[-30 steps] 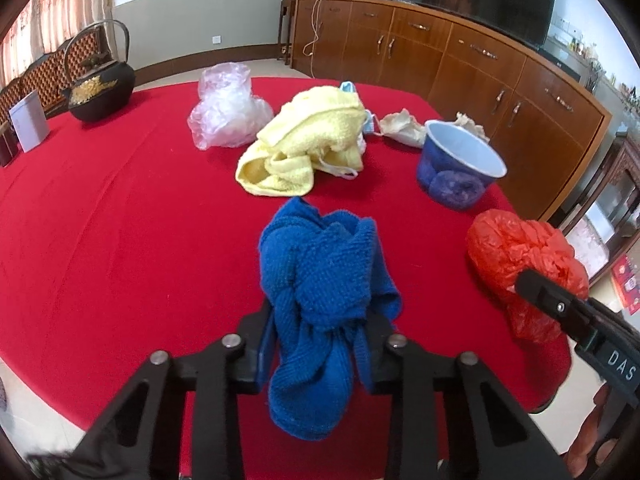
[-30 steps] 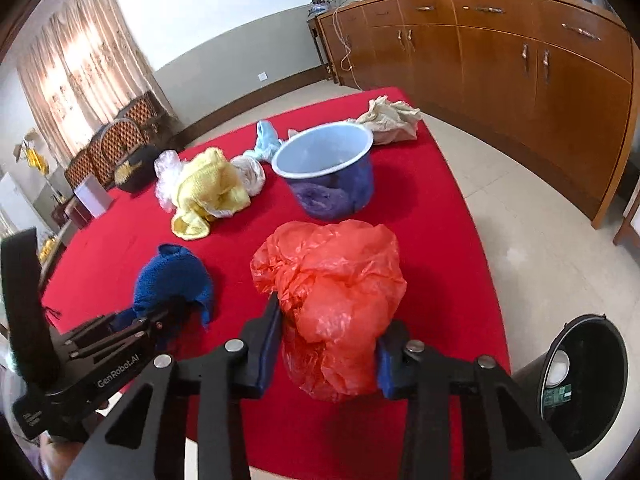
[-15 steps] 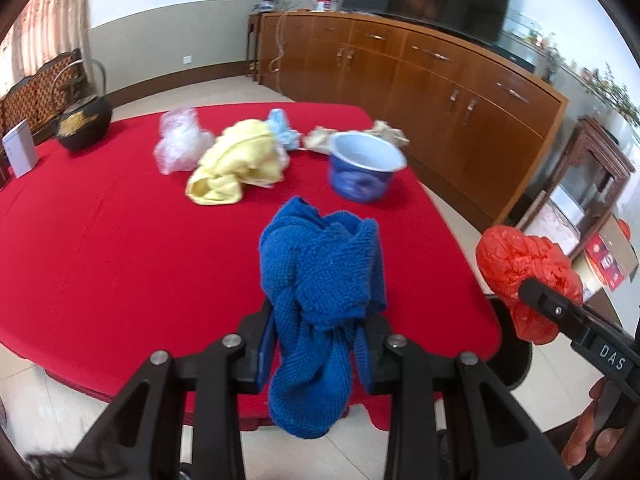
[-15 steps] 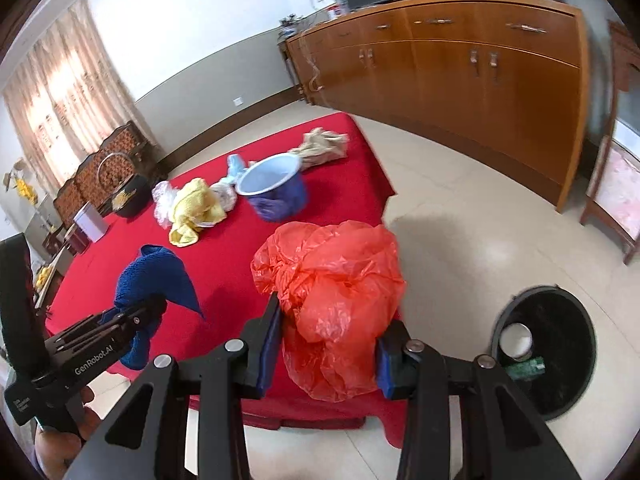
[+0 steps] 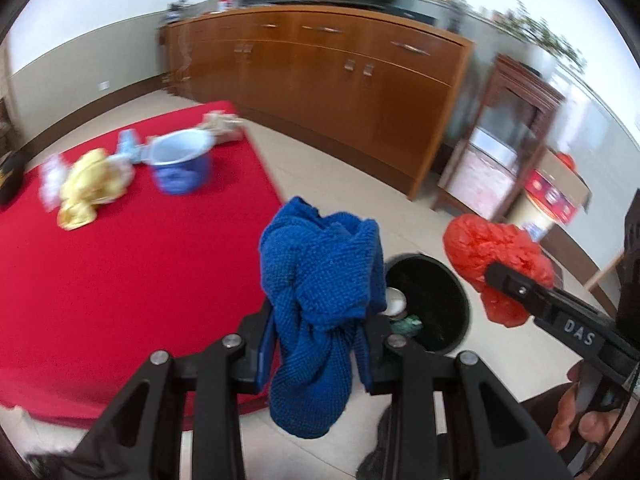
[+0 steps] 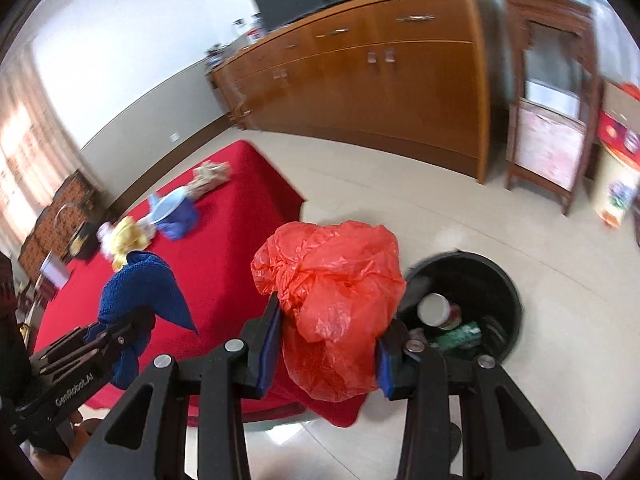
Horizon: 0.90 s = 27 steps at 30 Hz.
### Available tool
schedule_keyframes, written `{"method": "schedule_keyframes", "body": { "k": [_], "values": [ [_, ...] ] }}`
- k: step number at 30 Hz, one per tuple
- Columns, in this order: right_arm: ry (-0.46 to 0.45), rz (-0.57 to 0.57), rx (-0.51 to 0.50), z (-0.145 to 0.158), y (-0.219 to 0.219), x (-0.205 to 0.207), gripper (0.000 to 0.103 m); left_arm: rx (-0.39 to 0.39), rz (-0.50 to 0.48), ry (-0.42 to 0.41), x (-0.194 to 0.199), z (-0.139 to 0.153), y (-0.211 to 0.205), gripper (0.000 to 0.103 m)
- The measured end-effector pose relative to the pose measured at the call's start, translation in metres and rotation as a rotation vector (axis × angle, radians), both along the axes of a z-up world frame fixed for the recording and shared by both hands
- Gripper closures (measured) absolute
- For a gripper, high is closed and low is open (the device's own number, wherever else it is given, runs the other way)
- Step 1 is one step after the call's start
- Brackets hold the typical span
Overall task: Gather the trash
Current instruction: 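Carry the blue towel and red bag over the black bin and release both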
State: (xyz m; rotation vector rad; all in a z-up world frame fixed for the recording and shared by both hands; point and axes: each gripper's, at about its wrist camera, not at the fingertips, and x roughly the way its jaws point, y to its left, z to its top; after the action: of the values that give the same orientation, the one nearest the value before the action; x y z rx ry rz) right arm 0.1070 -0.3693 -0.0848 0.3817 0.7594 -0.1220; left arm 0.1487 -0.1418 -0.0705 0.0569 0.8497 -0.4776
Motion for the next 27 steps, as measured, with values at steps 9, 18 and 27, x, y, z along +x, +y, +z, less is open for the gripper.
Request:
{"method": "schedule_keyframes", "body": {
  "k": [9, 18, 27],
  "values": [
    [0.045, -0.183, 0.024, -0.021, -0.084, -0.042, 0.062, 0.012, -0.145, 0.039, -0.001, -0.018, -0.086, 0.068],
    [0.145, -0.266, 0.095, -0.065, -0.146, -0.036, 0.062, 0.056, -0.197, 0.127, 0.02, -0.069, -0.148, 0.068],
    [0.312, -0.278, 0.114, -0.114, -0.185, 0.021, 0.061, 0.097, -0.191, 0.246, 0.048, -0.124, -0.186, 0.068]
  ]
}}
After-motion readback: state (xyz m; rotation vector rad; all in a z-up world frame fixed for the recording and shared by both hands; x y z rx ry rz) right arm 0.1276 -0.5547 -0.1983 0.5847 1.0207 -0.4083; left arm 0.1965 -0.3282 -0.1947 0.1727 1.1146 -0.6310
